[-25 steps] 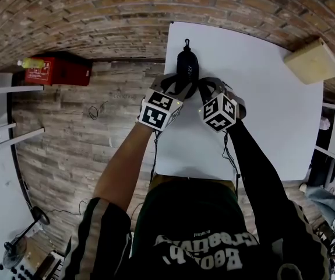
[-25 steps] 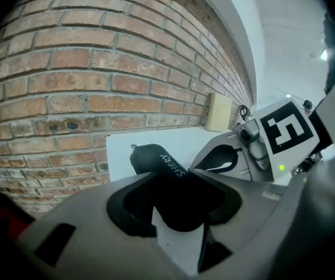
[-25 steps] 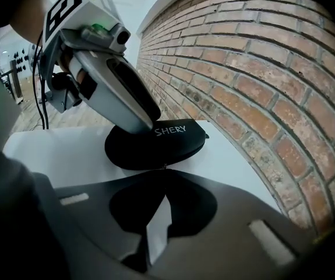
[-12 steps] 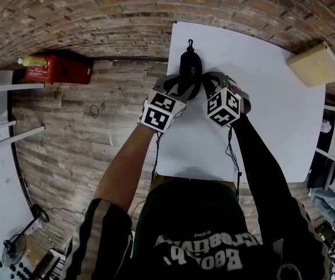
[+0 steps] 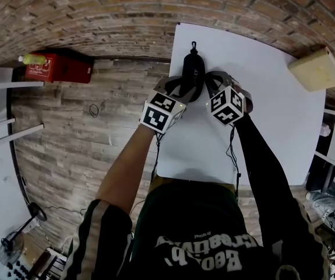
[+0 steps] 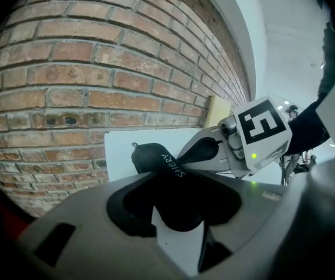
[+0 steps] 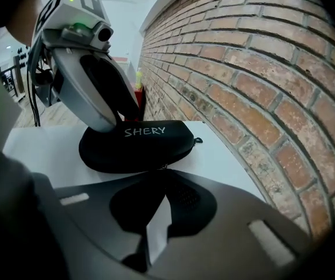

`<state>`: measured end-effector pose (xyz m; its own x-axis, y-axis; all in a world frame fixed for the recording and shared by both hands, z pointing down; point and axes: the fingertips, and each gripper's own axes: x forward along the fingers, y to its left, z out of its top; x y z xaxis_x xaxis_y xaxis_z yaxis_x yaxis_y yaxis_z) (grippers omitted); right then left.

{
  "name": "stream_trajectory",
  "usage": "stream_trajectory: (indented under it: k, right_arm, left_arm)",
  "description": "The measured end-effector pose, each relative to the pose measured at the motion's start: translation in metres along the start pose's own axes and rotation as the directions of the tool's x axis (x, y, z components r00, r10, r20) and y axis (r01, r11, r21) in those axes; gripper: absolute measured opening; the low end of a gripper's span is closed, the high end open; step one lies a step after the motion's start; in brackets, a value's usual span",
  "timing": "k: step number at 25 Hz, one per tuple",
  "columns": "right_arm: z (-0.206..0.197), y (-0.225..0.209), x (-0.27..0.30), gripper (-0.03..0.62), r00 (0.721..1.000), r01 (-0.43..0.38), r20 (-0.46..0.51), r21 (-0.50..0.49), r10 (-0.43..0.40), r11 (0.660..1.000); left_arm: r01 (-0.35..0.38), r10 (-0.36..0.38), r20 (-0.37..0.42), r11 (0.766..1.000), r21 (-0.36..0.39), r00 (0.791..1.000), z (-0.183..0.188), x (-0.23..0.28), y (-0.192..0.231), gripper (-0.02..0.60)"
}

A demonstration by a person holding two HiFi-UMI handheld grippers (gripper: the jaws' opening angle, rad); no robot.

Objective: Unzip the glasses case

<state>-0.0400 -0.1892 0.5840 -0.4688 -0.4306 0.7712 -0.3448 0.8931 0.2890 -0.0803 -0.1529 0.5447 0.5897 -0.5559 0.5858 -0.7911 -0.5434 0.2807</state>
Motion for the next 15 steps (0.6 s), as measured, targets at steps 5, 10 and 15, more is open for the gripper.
stream_trajectory:
  k: [5,10,15]
  right_arm:
    - [-0.014,0.004,-0.009,0.014,1.000,-0.013,0.001,0.224,0.013,0.974]
    - [-0.025,0.020,-0.021,0.014,1.000,-0.025,0.006,0.365,0.025,0.931]
    - [-0.025,0.047,-0.029,0.014,0.998,-0.054,0.006,0.346,0.055,0.937]
  left_arm:
    - [-0.012,0.015,-0.017,0.983,0.182,1.000,0.003,0.001,-0.030,0.275]
    - [-0.075,0.096,-0.077,0.967,0.245,0.992,-0.023,0.003,-0.022,0.261]
    - [-0.109,0.125,-0.074,0.975,0.191,0.989,-0.030,-0.013,0.002,0.252]
